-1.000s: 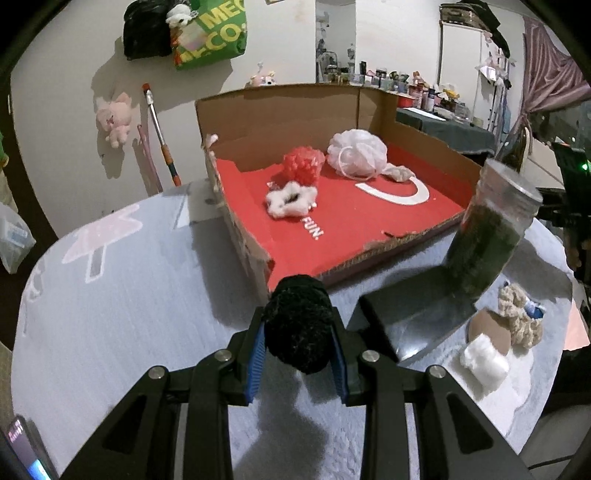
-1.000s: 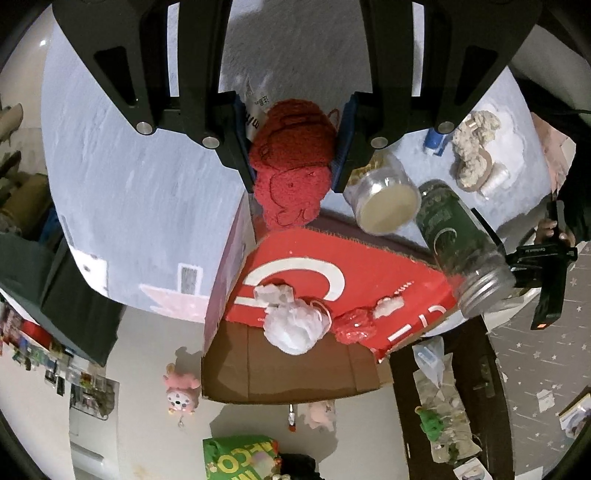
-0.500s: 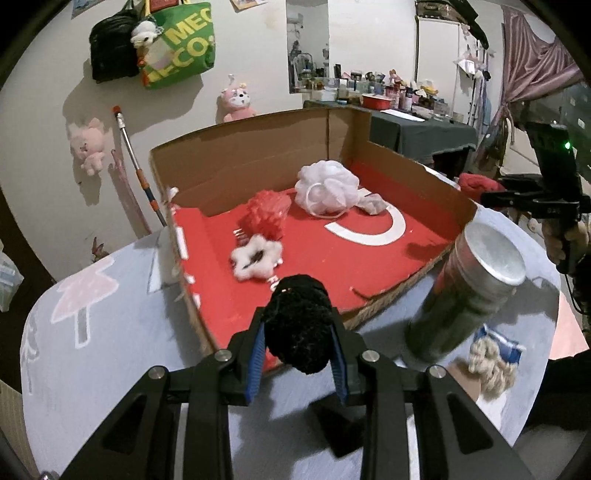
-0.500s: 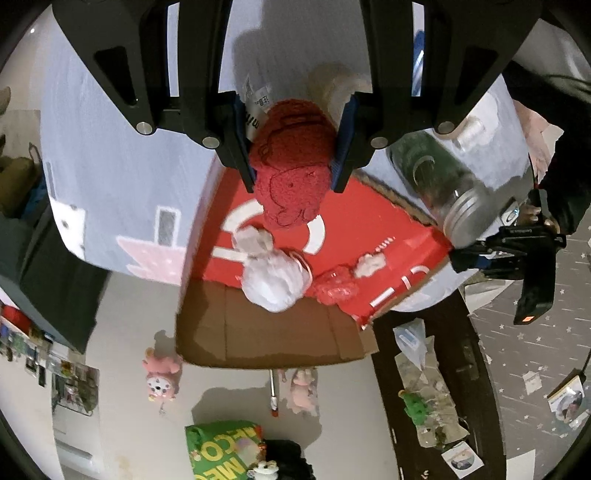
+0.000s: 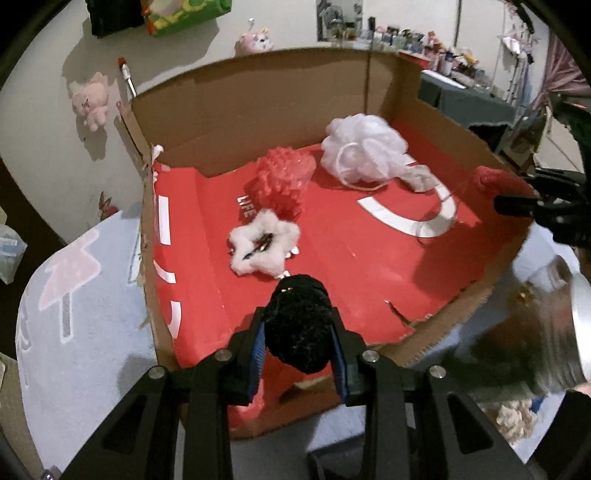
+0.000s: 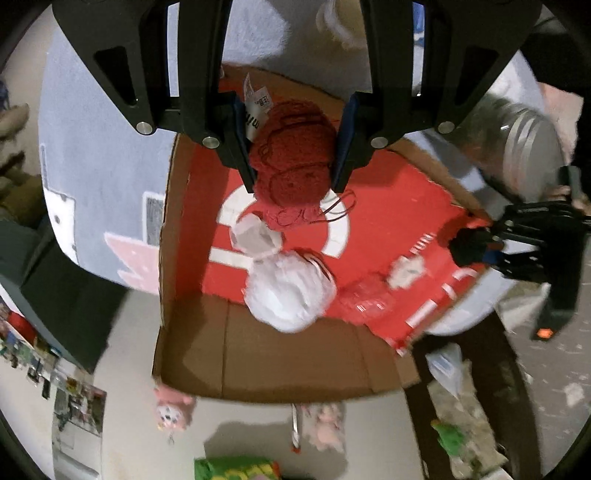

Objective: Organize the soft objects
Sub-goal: 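Lower the pom-pom and red toy into the box and open both grippers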

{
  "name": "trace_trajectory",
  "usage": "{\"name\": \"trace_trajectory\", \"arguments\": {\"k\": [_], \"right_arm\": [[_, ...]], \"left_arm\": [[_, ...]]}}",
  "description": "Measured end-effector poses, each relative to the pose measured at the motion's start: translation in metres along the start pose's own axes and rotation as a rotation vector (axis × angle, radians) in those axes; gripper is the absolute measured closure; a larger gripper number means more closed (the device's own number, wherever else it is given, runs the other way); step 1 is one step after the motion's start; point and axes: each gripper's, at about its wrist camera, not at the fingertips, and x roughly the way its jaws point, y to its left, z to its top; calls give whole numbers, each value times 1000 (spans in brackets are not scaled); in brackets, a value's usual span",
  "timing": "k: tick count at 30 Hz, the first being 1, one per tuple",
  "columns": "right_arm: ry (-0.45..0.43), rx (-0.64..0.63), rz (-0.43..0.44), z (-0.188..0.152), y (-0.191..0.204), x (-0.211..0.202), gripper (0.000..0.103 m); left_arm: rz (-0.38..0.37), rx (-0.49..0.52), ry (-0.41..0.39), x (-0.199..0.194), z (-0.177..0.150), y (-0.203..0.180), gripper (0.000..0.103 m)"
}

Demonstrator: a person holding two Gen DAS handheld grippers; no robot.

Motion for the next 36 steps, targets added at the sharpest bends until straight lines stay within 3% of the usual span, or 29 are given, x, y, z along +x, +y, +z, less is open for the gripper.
{"name": "trace_trajectory", "arguments": {"k": [12, 23, 36], "right_arm": [[169, -125, -171, 7, 11, 43, 66], [253, -200, -205, 5, 21, 69, 66], [255, -213, -213, 2, 21, 72, 65]], "left_arm": [[75, 18, 91, 31, 10, 1, 70], [102, 40, 115, 44, 13, 1, 70], [107, 46, 112, 42, 15, -2, 69]]}}
